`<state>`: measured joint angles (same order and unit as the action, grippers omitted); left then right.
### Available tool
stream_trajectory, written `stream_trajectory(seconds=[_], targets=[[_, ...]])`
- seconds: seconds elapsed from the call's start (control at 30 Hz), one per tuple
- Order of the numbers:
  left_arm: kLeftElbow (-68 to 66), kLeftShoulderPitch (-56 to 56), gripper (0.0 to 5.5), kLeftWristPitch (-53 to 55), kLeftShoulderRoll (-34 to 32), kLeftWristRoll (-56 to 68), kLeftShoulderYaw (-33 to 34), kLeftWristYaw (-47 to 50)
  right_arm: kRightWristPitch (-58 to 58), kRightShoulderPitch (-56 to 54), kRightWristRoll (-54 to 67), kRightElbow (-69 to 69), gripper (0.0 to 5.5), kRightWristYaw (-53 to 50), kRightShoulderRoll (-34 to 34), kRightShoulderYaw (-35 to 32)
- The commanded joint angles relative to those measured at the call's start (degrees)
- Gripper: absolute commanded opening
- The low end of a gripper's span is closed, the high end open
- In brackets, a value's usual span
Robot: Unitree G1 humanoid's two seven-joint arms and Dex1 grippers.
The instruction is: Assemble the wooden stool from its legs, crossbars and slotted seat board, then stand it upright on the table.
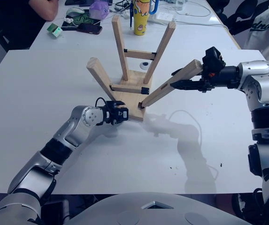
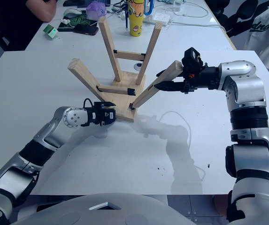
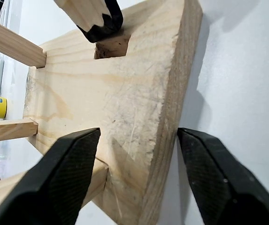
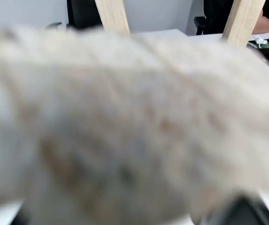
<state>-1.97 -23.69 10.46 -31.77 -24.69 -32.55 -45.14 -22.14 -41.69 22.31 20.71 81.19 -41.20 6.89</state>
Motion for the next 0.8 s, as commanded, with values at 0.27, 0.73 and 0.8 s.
stream_trajectory(seconds=[0.27, 0.73, 0.8], targets=[[-2.17, 7.11, 3.09, 3.68, 0.91, -0.33, -3.53, -3.19, -9.36, 1.36, 1.60, -6.56, 2.05, -3.67, 2.18, -0.23], [-0.90, 8.91, 3.09, 5.66, 1.58, -0.53, -2.67, -2.29, -17.45, 0.02, -3.73, -15.16, 2.05, -12.89, 1.05, 3.15], [-0.69, 9.20, 3.09, 6.21, 1.89, -0.54, -2.60, -1.91, -23.36, -0.57, -2.81, -19.14, 2.05, -13.95, 0.80, 4.48]])
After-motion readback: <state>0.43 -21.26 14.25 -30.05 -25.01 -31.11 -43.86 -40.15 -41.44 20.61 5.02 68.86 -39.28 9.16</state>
